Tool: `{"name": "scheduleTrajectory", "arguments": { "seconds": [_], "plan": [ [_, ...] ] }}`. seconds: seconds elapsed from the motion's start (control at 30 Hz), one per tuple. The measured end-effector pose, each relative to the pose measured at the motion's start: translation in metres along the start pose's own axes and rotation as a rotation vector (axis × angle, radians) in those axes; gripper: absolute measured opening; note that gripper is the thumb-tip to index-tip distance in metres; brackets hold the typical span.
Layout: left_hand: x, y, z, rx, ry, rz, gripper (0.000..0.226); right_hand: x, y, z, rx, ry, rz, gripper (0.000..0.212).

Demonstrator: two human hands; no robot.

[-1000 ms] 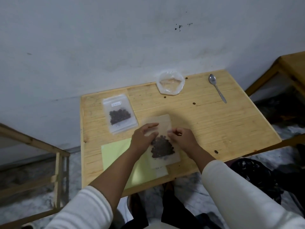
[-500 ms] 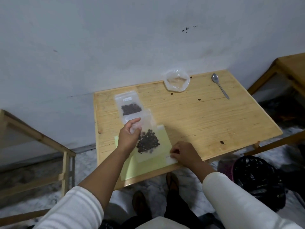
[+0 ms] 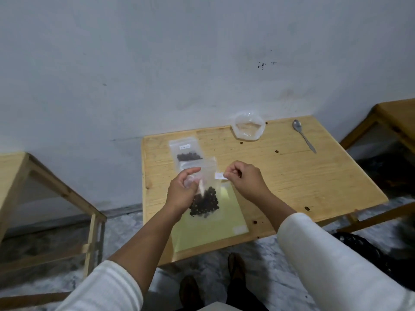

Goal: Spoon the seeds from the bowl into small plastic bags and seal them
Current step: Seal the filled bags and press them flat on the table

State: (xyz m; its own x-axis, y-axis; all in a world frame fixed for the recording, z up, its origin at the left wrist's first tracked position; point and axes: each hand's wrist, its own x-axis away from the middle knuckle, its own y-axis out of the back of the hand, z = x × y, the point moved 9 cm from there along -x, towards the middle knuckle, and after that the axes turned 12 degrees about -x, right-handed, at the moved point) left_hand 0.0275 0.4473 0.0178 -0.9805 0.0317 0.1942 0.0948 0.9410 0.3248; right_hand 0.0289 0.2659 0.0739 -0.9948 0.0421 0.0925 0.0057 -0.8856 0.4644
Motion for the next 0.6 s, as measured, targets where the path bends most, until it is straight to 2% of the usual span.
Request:
{"name": "scheduleTrajectory", "arguments": {
  "seconds": [0.27, 0.33, 0.43, 0.57, 0.6],
  "plan": [
    [-0.005, 0.012, -0.029, 0.062, -0.049, 0.015, 0.048, -0.021, -0.03, 0.044, 0.111, 0.085, 0.031, 0.007],
    [-0.006, 0.016, -0.033, 0.103, -0.044, -0.007, 0.044, -0.024, -0.032, 0.051, 0.14, 0.108, 0.027, 0.007],
    [-0.007, 0.022, -0.041, 0.13, -0.076, -0.057, 0.026, -0.028, -0.036, 0.06, 0.167, 0.158, 0.013, 0.007],
    [-0.014, 0.036, -0.046, 0.092, -0.085, -0.198, 0.019, -0.032, -0.037, 0.074, 0.162, 0.254, -0.049, 0.004],
    [-0.017, 0.039, -0.045, 0.101, -0.072, -0.227, 0.019, -0.031, -0.036, 0.077, 0.154, 0.285, -0.079, 0.009]
  ]
}}
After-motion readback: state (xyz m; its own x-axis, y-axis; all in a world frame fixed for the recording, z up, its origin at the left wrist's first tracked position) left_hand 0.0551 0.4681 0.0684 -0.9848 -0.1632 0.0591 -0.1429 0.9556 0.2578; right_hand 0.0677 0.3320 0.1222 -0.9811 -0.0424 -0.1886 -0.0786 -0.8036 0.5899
